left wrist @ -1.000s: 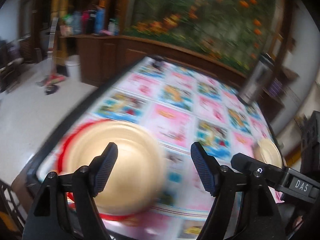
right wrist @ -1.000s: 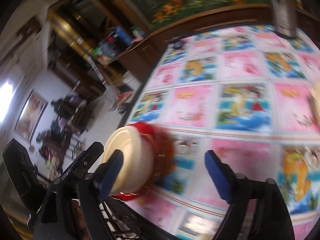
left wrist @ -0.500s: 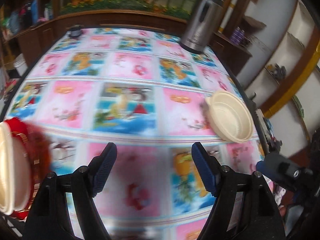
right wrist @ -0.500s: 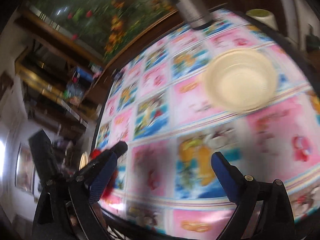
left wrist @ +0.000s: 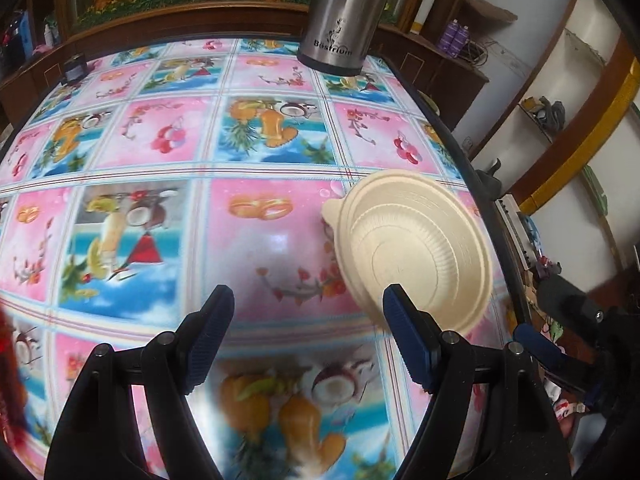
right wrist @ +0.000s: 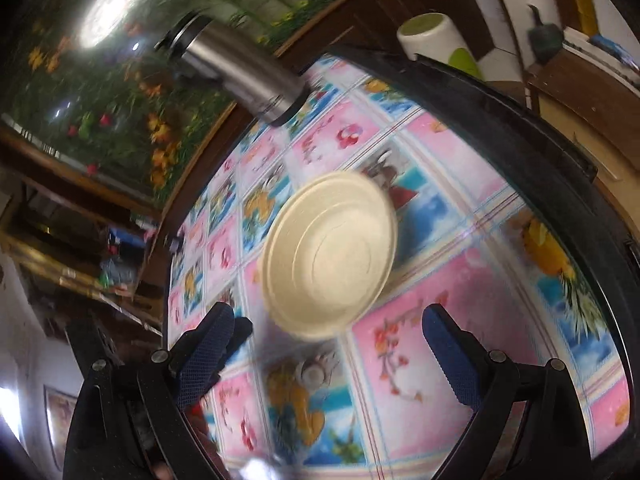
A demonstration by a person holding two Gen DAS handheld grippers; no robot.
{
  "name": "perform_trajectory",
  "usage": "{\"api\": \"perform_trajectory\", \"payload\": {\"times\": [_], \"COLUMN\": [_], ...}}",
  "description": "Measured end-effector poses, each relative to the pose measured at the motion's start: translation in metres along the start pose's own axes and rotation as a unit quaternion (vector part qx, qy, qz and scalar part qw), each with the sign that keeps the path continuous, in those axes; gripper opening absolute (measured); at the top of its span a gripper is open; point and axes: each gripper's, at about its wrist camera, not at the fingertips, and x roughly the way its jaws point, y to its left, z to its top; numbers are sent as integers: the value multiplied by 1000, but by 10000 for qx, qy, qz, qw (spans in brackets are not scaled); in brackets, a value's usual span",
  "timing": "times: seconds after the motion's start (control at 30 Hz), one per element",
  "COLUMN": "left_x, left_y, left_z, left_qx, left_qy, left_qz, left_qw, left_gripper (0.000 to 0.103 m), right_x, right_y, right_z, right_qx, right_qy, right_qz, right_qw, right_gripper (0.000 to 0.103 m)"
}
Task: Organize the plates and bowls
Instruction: 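Move both tools to the remaining beige bowls on the tablecloth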
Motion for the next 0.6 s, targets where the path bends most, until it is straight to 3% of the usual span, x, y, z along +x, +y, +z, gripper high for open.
{"api": "perform_trajectory", "payload": {"times": [0.07,0.13,0.3,0.47,0.57,0.6], "left_x": [9,13,27,40,46,48], "left_y": [-3,-3,-7,-11,-13,-14], "left_z": [2,4,8,9,9,9], "left_qx": [-37,-67,-117,-32,18,83], "left_qy": [67,61,68,130,140,130], "left_qz": [32,53,182,366,458,554], "left_qw": [10000,9999,9997,9992,9988,9983], "left_gripper": [76,76,76,59,46,37], "right_x": [6,14,29,39,45,46], "right_y": [-3,-5,-15,-20,-22,-22], "right_z": [7,12,20,23,24,24], "right_qx": [31,48,165,231,228,228], "right_qy": [-42,-15,49,73,113,129], "right_qz": [-60,-96,-250,-341,-417,-437], "right_qw": [10000,9999,9995,9991,9988,9987], "right_gripper": [94,84,73,65,60,56]}}
